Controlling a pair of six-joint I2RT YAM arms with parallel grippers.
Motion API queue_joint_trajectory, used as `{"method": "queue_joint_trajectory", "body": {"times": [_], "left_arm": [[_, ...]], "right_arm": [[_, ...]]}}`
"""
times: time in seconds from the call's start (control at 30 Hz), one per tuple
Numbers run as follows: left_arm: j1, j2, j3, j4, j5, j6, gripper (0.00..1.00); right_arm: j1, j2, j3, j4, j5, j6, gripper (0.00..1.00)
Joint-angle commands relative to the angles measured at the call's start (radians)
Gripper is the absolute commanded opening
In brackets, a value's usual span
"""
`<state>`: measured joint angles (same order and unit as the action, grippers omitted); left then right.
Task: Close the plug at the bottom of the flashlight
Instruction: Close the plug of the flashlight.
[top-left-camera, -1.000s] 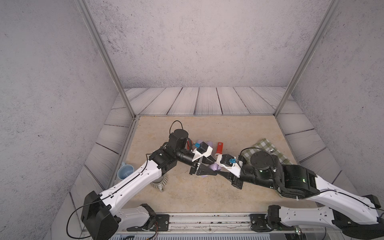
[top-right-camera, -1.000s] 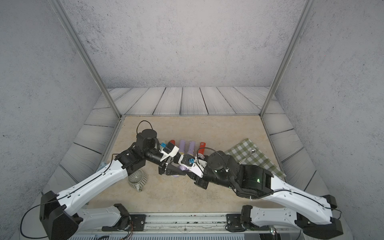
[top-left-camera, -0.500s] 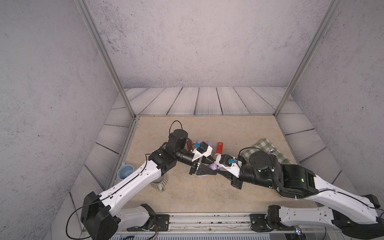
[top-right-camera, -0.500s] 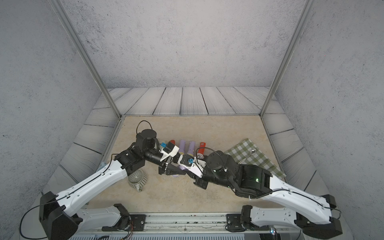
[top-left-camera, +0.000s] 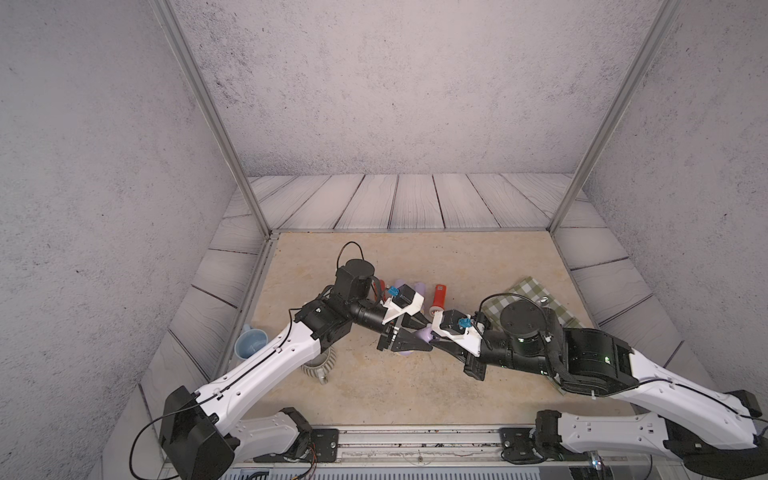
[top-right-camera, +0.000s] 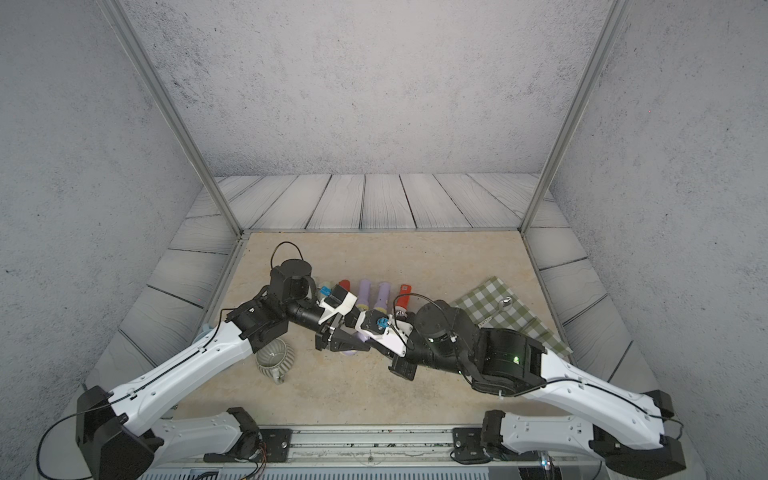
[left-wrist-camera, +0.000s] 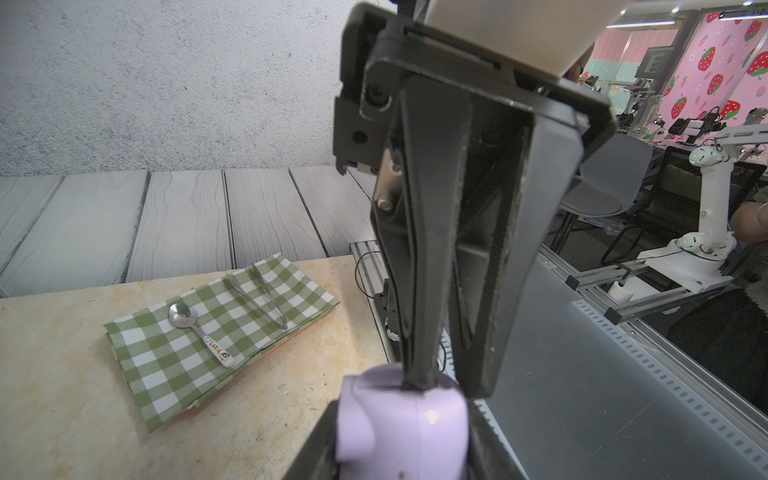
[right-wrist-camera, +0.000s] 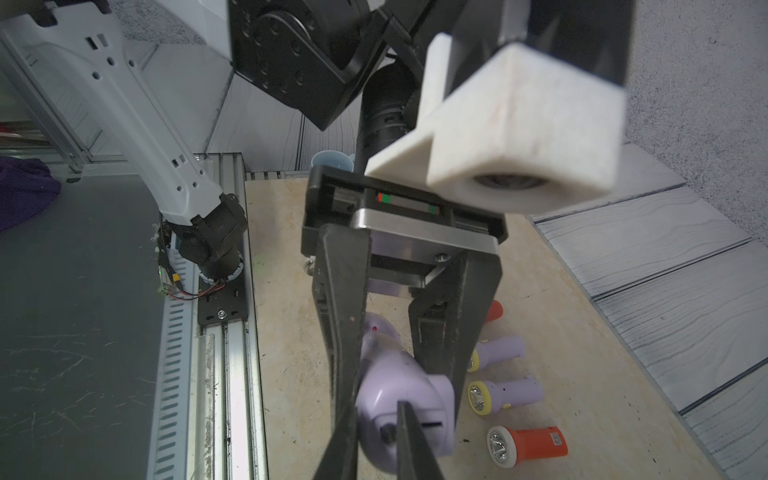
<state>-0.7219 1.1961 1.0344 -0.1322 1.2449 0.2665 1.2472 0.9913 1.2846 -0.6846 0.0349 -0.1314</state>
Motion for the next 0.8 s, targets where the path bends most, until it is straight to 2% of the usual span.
{"method": "queue_joint_trajectory", "body": {"times": [0.0,0.3,0.47,0.6,0.77], "left_arm": [[0.001,-0.030,0.011,0.071,0.002,0.005,0.00],[0.005,-0.032,0.007,0.074,-0.004,0.004,0.00],[0.006,-0.032,0.007,0.080,-0.003,-0.001,0.00],[0.007,-0.033,0.006,0.080,-0.005,-0.001,0.00],[0.007,-0.033,0.006,0.082,-0.005,-0.004,0.00]], "right_arm": [[0.010,0.026,-0.002,-0.064,-0.118,0.009,0.17],[0.009,0.013,0.011,-0.075,-0.245,0.006,0.14],[0.010,-0.013,0.014,-0.065,-0.311,0.010,0.15],[0.009,-0.033,0.019,-0.064,-0.303,0.016,0.22],[0.010,-0.090,0.013,-0.047,-0.220,0.021,0.41]]}}
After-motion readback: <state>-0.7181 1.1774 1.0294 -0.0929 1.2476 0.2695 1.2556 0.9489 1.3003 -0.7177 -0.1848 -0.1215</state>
